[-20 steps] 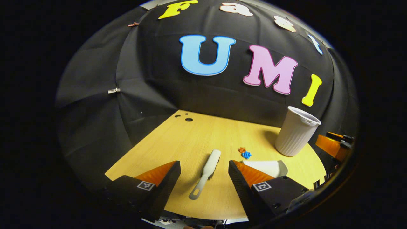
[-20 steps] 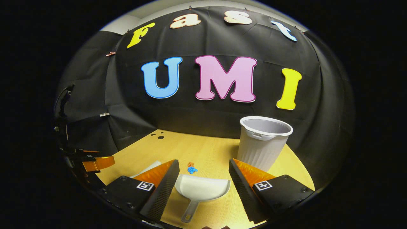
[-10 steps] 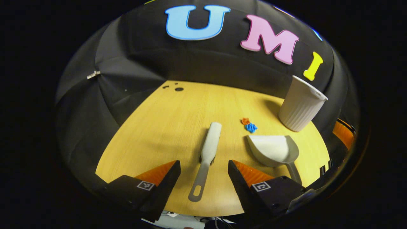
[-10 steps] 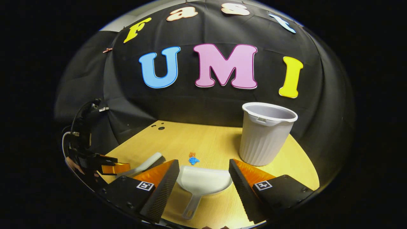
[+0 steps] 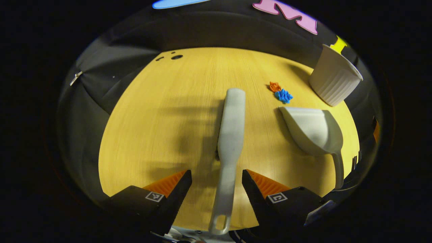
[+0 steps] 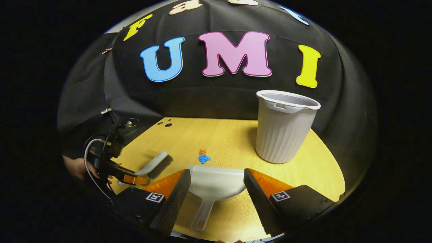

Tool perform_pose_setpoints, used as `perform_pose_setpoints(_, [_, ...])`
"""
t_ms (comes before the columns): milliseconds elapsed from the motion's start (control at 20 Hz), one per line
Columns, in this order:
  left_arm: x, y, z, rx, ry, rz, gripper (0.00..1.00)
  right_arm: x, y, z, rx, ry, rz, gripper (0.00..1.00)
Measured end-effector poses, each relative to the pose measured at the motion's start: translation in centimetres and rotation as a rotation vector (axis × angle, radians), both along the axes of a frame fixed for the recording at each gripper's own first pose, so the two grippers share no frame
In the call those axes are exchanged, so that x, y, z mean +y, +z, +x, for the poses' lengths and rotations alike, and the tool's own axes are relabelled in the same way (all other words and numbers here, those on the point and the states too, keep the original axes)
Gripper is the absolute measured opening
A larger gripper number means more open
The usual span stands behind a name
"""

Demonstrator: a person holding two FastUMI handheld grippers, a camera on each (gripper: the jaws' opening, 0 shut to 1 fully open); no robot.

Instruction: Pick up the small broom and dustpan from the desktop, sweep the trash into the dustpan with the broom, and then empty the trash into the garbage bin.

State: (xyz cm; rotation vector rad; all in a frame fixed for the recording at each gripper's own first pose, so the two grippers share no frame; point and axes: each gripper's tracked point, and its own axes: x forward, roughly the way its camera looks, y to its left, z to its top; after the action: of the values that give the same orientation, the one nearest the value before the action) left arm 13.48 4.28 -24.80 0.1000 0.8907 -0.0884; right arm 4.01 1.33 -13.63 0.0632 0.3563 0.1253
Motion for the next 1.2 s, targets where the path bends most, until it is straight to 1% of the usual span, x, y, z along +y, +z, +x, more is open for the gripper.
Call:
perform_pose_setpoints(100, [-0.1,-0.9,0.9,0.043,0.004,0.02,0.94,-0.3,-1.1,-0.1,0.042,0.01,0.015,0.98])
perform_pose_setpoints(200, [-0.2,-1.0,1.8,0.04,0.008,0.036,0.91,-0.5,-2.1,-0.1,0.07,0.009,0.033,0.98])
perform_pose_setpoints(350, [-1.1,-1.0,2.6,0.04,-0.027,0.046,0.88,-0.8,-3.5,0.0,0.116,0.001,0.034,0.98])
perform_pose_setpoints(400, [-1.3,-1.0,2.6,0.042,-0.031,0.048,0.8,-0.9,-3.9,-0.1,0.134,0.0,0.036,0.98])
perform_pose_setpoints(450, [-1.4,-1.1,2.6,0.039,-0.032,0.048,0.8,-1.0,-4.2,-0.1,0.149,0.0,0.041,0.99])
perform_pose_setpoints(500, [-1.7,-1.0,2.5,0.038,-0.034,0.048,0.71,-1.0,-4.4,-0.1,0.161,0.002,0.048,0.99])
perform_pose_setpoints(550, [-1.9,-1.0,2.5,0.033,-0.037,0.048,0.66,-0.9,-4.5,0.0,0.172,0.002,0.055,0.99])
perform_pose_setpoints(600, [-2.2,-1.0,2.5,0.027,-0.039,0.051,0.56,-0.9,-4.7,0.0,0.184,0.005,0.064,0.99])
perform_pose_setpoints(650, [-2.3,-1.3,2.7,0.023,-0.038,0.051,0.51,-0.7,-4.9,0.0,0.197,0.01,0.072,0.99])
perform_pose_setpoints(750, [-2.4,-1.0,2.6,0.007,-0.02,0.052,0.32,0.0,-5.8,-0.2,0.242,0.029,0.094,0.99])
perform_pose_setpoints(850, [-2.4,-1.0,2.5,-0.016,0.002,0.039,0.28,1.3,-6.5,-0.9,0.29,0.067,0.12,0.99])
perform_pose_setpoints(1000, [-2.3,-0.4,2.3,-0.074,0.026,0.017,0.27,2.0,-7.3,-1.5,0.328,0.101,0.111,0.99])
perform_pose_setpoints(1200, [-2.3,1.3,1.0,-0.117,0.067,-0.048,0.27,1.8,-8.1,-2.2,0.387,0.088,0.086,0.99])
